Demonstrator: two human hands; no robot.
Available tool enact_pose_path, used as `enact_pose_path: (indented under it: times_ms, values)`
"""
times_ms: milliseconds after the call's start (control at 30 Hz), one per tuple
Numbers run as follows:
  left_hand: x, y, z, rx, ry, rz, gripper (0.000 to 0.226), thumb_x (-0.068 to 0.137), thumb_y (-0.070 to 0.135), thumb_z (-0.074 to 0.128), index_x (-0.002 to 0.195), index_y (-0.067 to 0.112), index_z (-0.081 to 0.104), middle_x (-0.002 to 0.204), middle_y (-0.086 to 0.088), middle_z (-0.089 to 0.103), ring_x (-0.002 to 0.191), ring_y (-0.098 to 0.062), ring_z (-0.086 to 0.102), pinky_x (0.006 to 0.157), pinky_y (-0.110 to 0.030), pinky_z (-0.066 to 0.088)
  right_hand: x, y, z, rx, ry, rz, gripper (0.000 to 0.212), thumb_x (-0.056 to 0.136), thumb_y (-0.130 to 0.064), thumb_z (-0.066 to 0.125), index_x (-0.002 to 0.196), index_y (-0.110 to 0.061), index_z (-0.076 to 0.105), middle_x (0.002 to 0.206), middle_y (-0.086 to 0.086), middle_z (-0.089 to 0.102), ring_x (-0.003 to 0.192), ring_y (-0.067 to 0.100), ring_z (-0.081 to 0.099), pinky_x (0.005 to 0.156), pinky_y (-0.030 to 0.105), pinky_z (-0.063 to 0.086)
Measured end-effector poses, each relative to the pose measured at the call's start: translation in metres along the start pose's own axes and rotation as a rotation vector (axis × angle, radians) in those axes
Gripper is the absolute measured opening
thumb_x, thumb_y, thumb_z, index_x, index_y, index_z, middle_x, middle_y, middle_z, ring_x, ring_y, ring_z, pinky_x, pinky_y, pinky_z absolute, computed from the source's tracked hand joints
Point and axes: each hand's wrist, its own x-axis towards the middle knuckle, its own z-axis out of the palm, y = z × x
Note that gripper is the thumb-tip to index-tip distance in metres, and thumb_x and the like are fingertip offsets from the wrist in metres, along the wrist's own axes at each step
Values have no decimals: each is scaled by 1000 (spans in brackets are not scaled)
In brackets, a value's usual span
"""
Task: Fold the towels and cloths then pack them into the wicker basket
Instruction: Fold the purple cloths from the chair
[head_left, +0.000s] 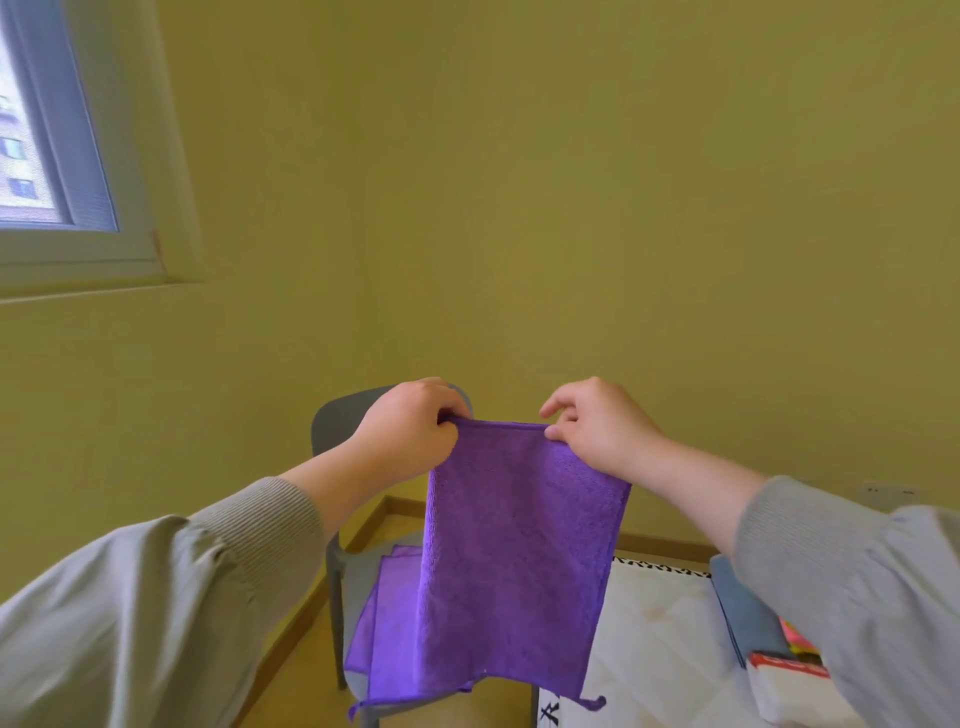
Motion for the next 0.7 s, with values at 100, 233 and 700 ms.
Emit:
enact_pose_path:
  times_ms: [100, 233, 700]
  values:
    - [4, 5, 1, -123, -28, -130, 25, 78, -2, 44, 68, 15, 60, 68, 10, 51, 66, -11, 46, 56, -19, 36, 2, -5, -1, -11, 6, -12, 7, 84, -9, 66, 81, -15, 69, 67, -8, 59, 67, 11, 56, 64, 22, 41]
    - [6, 10, -1, -219, -113, -209, 30, 73, -7, 39, 63, 15, 56, 62, 2, 55, 61, -13, 48, 51, -16, 37, 3, -13, -1, 63, -3, -24, 20, 83, -8, 66, 69, -20, 61, 64, -8, 58, 64, 11, 54, 60, 22, 41]
    - [-2, 38, 9, -121, -475, -129, 26, 84, 36, 64, 71, 15, 56, 65, 3, 49, 63, -14, 45, 57, -26, 35, 3, -33, -15, -51, -169, -78, 9, 81, -13, 69, 73, -16, 70, 62, -10, 58, 60, 4, 51, 58, 20, 41]
